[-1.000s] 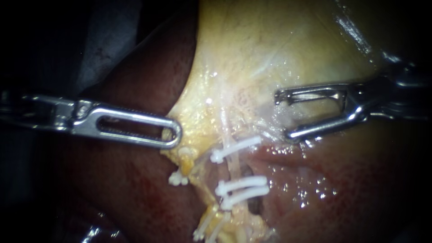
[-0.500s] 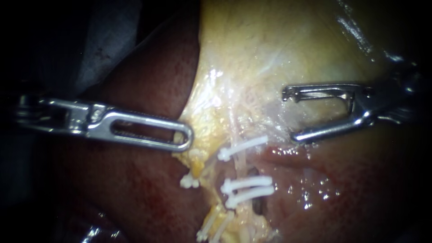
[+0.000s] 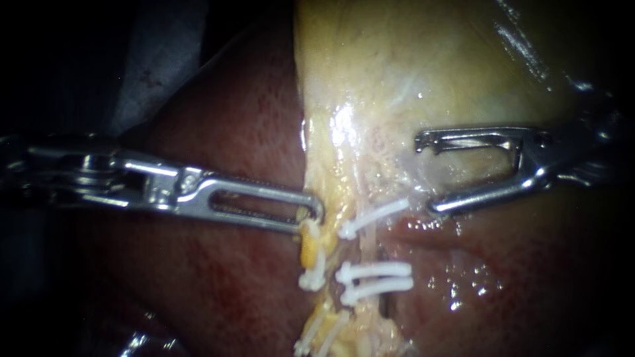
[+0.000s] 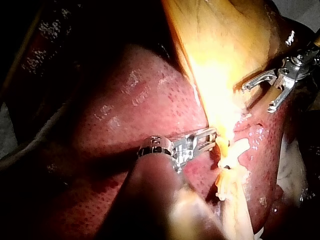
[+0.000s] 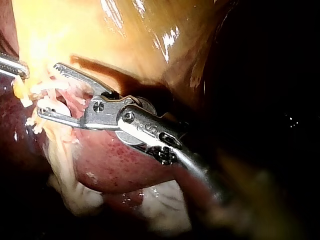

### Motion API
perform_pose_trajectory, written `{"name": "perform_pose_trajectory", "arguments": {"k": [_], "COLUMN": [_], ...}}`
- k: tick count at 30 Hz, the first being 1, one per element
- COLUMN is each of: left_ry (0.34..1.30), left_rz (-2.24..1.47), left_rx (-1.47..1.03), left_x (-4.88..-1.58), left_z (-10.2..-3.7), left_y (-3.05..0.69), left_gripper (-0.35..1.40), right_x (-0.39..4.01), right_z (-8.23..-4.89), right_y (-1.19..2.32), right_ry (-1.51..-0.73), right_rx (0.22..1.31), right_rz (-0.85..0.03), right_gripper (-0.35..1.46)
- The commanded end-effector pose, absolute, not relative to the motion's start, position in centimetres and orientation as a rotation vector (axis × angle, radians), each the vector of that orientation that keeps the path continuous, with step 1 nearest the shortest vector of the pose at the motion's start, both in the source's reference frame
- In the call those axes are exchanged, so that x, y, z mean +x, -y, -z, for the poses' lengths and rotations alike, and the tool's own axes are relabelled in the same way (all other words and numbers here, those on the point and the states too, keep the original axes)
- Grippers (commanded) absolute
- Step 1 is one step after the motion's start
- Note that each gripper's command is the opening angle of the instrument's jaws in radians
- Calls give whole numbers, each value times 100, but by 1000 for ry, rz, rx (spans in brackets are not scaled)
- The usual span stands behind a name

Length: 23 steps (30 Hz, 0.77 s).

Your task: Going back third clip right tube

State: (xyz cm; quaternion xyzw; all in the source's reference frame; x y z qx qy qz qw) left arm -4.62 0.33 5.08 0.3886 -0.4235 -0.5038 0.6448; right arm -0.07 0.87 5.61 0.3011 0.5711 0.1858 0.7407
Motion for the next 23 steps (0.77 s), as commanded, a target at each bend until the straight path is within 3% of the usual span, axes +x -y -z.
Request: {"name": "perform_pose_trajectory", "arguments": {"k": [1,23], "left_ry": [963,962], "left_rz": [1147,1145], "left_rx": [884,886], "left_x": [-463,-466], "left_z": [-508,-508], "left_y": [-33,-32], "left_gripper": [-35,-35], "right_x": [-7,-5], "right_z": [-561,-561], "right_y": [-87,-86], "right_ry": [-1252,-1252], "right_rx": [660,659], "right_rz": [-408,-409], "right_gripper": [60,60]}}
